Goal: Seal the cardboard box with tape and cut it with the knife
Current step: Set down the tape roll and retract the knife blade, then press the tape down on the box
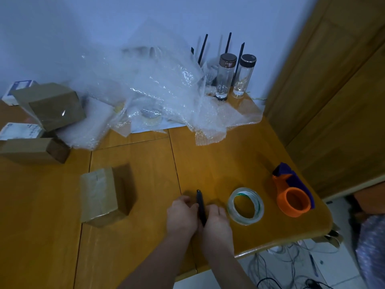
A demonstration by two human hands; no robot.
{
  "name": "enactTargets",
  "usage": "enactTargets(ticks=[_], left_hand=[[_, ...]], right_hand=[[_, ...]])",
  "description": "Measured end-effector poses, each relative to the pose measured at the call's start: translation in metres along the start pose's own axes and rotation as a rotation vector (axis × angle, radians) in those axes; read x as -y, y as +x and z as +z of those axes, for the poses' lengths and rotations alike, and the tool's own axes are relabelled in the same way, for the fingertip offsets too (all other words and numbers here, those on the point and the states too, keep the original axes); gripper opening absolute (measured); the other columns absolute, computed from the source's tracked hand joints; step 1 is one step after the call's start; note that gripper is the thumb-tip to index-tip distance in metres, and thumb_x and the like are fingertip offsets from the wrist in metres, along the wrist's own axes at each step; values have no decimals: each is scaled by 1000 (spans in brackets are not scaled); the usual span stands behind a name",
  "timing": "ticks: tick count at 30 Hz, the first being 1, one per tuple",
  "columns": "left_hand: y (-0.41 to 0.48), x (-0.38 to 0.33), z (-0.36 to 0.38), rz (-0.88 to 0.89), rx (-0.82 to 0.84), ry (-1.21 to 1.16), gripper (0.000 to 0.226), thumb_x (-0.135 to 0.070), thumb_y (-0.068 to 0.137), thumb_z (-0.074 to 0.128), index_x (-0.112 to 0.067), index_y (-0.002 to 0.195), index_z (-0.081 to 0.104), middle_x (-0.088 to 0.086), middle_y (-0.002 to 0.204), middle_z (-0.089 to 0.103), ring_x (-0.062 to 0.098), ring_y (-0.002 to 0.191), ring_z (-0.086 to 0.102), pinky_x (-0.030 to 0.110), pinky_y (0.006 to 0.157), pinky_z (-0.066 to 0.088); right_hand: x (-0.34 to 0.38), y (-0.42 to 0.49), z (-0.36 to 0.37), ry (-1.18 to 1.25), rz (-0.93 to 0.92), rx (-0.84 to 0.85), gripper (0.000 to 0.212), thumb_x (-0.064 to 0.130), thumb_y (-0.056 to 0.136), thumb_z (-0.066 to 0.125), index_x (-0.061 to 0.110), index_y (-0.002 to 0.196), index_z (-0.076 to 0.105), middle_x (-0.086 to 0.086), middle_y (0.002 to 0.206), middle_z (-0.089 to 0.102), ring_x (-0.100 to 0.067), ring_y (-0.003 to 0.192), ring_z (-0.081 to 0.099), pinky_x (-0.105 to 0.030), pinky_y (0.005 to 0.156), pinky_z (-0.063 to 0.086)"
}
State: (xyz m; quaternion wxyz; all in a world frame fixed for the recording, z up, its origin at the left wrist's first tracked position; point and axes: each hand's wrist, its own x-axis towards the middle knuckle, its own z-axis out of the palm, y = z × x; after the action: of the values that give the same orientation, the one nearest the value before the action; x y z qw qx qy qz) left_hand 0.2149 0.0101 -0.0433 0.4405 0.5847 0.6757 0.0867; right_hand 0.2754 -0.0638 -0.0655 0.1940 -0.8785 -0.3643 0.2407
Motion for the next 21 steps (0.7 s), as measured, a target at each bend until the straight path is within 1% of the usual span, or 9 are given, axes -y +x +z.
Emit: enactTargets(ticks=[3,6,9,11,12,14,16,18,21], left_hand=[[-14,7,-40,157,-55,11,23,-29,98,65,-23,120,71,-4,110,74,10,94,66,23,79,54],[-25,21,-93,261,-212,21,11,-31,97,66,-30,105,74,-12,94,74,8,85,70,29,80,61],[-25,46,-150,236,-423,29,12,-34,96,67,-31,106,73,-11,93,72,10,80,70,34,72,62],[-18,69,-183,183,-565,44,22,-33,95,67,-24,114,73,-5,100,65,18,90,68,38,77,59],[-12,79,-195,142,-585,58,30,-34,96,65,-21,123,69,-1,107,63,22,99,66,40,82,58],[-1,97,-210,70,-503,71,47,-38,99,59,-20,142,56,9,129,60,27,118,61,44,93,56],[9,106,-214,57,-357,21,56,-38,103,53,-20,154,42,13,147,54,31,131,55,47,104,51],[13,108,-213,78,-264,-28,56,-33,105,49,-25,158,34,8,152,53,29,131,57,44,105,50],[11,112,-208,93,-227,-55,56,-24,106,48,-29,159,33,2,151,55,23,129,60,40,105,52]], right_hand=[[17,-3,-9,-7,-75,-42,36,41,95,58,24,128,55,3,121,56,-14,107,57,-28,87,53],[58,-8,-13,44,-149,-8,33,41,98,55,27,127,58,7,120,59,-10,104,60,-24,82,54],[109,-13,-6,175,-151,140,35,44,100,51,30,132,57,9,126,61,-9,108,60,-19,82,47],[139,-19,6,272,-163,277,40,44,102,47,29,139,54,7,136,59,-13,118,57,-22,90,45],[153,-21,12,309,-159,332,43,44,103,46,29,143,51,6,141,56,-14,124,55,-25,96,46],[176,-26,26,333,-137,406,46,43,104,43,28,148,45,4,148,50,-17,132,50,-33,106,44],[191,-30,39,323,-114,422,46,39,105,43,26,149,45,1,148,51,-19,130,52,-35,107,46],[197,-35,49,292,-103,402,45,34,105,44,23,148,46,0,145,54,-21,128,54,-36,106,47],[195,-43,61,261,-81,345,43,30,104,48,24,146,49,1,139,59,-20,124,57,-38,104,51]])
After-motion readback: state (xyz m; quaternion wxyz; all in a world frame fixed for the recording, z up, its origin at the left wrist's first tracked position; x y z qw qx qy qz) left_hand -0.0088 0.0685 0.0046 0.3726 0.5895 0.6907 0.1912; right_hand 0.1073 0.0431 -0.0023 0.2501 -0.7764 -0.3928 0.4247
